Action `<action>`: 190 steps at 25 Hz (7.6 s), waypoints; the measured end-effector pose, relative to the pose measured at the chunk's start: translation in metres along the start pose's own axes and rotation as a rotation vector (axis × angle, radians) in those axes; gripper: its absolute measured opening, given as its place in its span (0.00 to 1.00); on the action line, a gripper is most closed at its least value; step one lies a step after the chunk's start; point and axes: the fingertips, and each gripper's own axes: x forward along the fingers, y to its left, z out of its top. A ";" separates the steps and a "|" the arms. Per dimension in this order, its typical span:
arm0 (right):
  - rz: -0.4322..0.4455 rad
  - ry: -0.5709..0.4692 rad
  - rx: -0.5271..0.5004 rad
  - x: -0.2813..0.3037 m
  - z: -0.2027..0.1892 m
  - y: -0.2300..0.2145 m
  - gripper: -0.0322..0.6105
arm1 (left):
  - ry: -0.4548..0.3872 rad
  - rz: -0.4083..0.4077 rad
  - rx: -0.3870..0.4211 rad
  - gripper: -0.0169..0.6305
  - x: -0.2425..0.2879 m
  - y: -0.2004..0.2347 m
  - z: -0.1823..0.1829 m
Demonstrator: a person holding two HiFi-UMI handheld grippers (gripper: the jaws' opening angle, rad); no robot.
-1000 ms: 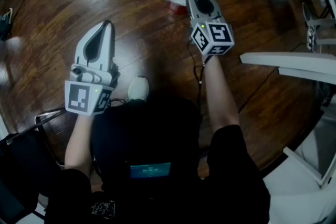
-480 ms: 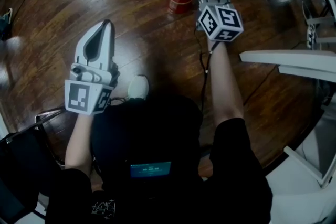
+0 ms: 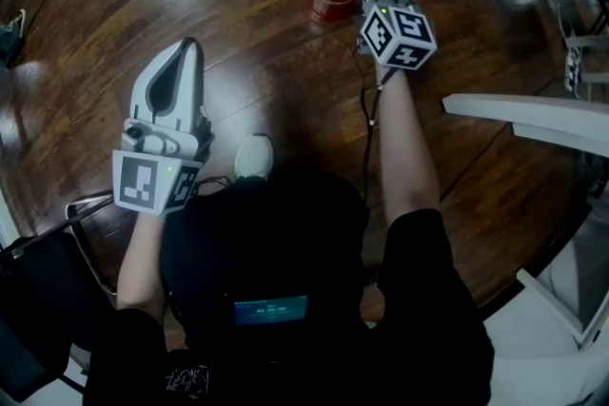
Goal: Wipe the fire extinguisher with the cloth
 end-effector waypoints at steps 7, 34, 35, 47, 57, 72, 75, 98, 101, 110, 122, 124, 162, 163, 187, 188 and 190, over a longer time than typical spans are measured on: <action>-0.019 0.129 -0.026 0.005 -0.072 -0.003 0.21 | 0.032 0.015 -0.001 0.03 0.001 0.008 -0.009; -0.069 0.373 0.036 -0.004 -0.172 -0.009 0.20 | 0.035 0.004 -0.032 0.03 -0.005 0.011 -0.013; -0.067 0.355 0.035 -0.007 -0.164 -0.009 0.20 | 0.033 0.000 -0.034 0.03 -0.005 0.008 -0.012; -0.049 0.130 0.022 -0.045 -0.057 -0.017 0.20 | 0.024 -0.032 -0.010 0.03 -0.008 -0.018 -0.006; -0.008 -0.101 -0.009 -0.051 0.067 -0.006 0.21 | 0.021 -0.030 -0.018 0.03 -0.009 -0.024 -0.004; -0.083 0.011 -0.008 0.005 0.012 -0.046 0.20 | 0.068 0.000 0.014 0.03 -0.011 0.002 -0.017; -0.121 0.026 0.046 0.007 -0.009 -0.062 0.20 | 0.055 -0.013 0.001 0.03 -0.007 0.004 -0.016; -0.215 0.452 0.163 0.009 -0.186 -0.073 0.20 | 0.063 -0.019 -0.023 0.03 -0.002 0.012 -0.023; -0.208 0.464 0.147 0.007 -0.185 -0.072 0.20 | 0.046 -0.024 -0.032 0.03 -0.003 0.010 -0.021; -0.187 0.217 0.204 -0.019 -0.100 -0.077 0.20 | 0.045 -0.005 -0.017 0.03 -0.009 0.010 -0.018; 0.043 -0.081 0.082 -0.027 0.062 0.004 0.20 | 0.044 -0.022 -0.003 0.03 -0.008 -0.002 -0.016; 0.065 -0.097 0.064 -0.022 0.074 0.014 0.20 | 0.047 -0.015 -0.002 0.03 -0.009 0.000 -0.016; 0.147 0.425 0.028 0.062 -0.158 0.069 0.20 | 0.050 -0.013 -0.008 0.03 -0.008 0.014 -0.019; 0.140 0.440 0.031 0.061 -0.166 0.067 0.20 | 0.048 -0.012 -0.009 0.03 -0.010 0.015 -0.019; 0.239 0.150 0.049 0.016 -0.052 0.096 0.20 | 0.023 -0.008 -0.038 0.03 -0.008 0.005 -0.012; 0.253 0.108 0.046 0.010 -0.033 0.101 0.20 | 0.028 -0.011 -0.032 0.03 -0.008 0.004 -0.012; 0.273 0.031 0.045 -0.003 0.005 0.108 0.20 | 0.042 -0.011 -0.016 0.03 -0.009 0.003 -0.014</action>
